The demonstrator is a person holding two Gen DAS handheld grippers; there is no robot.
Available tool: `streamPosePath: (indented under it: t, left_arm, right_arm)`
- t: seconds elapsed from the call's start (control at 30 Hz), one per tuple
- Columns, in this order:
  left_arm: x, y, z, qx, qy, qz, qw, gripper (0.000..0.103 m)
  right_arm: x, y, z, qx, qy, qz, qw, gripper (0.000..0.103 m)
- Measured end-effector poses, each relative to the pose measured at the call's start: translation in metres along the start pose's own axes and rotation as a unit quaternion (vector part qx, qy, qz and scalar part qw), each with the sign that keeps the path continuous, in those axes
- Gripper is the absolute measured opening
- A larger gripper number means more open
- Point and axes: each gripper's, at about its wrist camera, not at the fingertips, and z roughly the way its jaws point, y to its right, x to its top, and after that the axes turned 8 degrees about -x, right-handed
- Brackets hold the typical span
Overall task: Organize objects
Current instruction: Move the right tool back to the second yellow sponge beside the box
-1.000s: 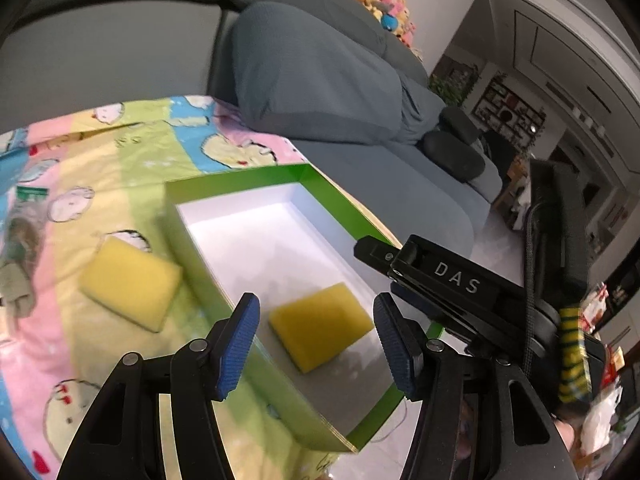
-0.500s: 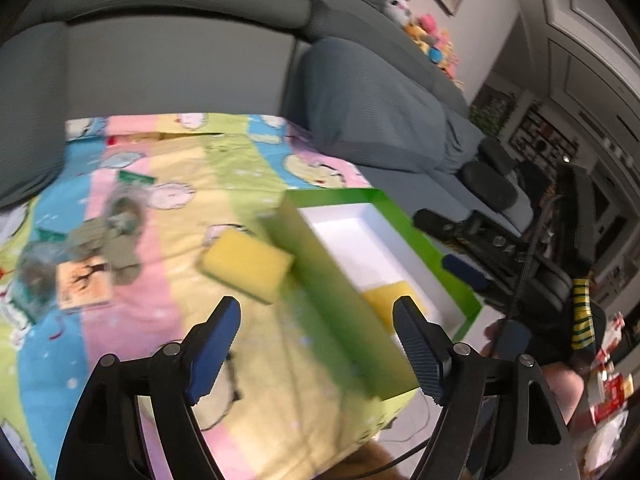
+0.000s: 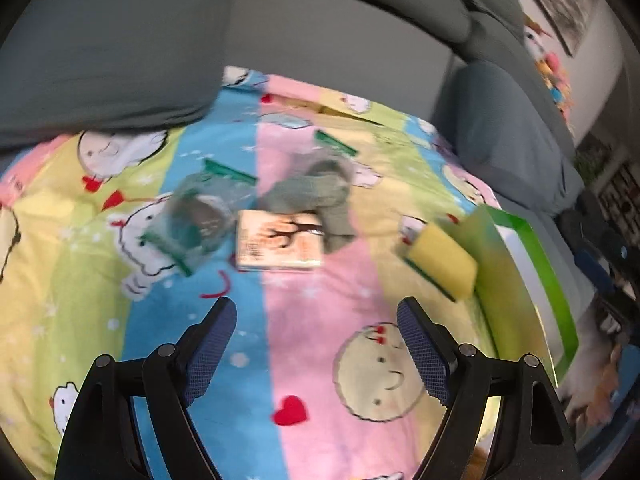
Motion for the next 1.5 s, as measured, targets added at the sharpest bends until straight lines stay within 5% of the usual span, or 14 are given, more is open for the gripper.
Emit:
streamPosePath:
  t: [0.23, 0.5, 0.73, 1.03, 1.33, 1.5]
  left_arm:
    - [-0.004, -0.029, 0.000, 0.052, -0.003, -0.040, 0.9978, 0.083]
    - [-0.006, -0.035, -0.002, 0.048, -0.010, -0.029, 0.9984, 0.083]
    - [-0.005, -0.044, -0.007, 0.042, -0.006, -0.054, 0.9976, 0.083]
    - [-0.007, -0.046, -0.008, 0.037, -0.009, -0.059, 0.9975, 0.083]
    - [-0.007, -0.050, -0.009, 0.026, -0.013, -0.069, 0.9972, 0.083]
    - [-0.007, -0.052, -0.010, 0.022, -0.015, -0.074, 0.9969, 0.083]
  right_arm:
    - [-0.015, -0.043, 0.040, -0.020, -0.054, -0.047, 0.997, 0.084]
    - [-0.030, -0.048, 0.072, -0.028, -0.095, -0.035, 0.994, 0.083]
    - [-0.033, -0.059, 0.095, -0.084, -0.096, -0.064, 0.990, 0.063]
    - [-0.042, -0.070, 0.141, -0.163, -0.127, -0.142, 0.968, 0.063]
    - [-0.054, -0.075, 0.163, -0.199, -0.128, -0.204, 0.950, 0.061]
    - [-0.053, -0.073, 0.168, -0.220, -0.124, -0.210, 0.945, 0.045]
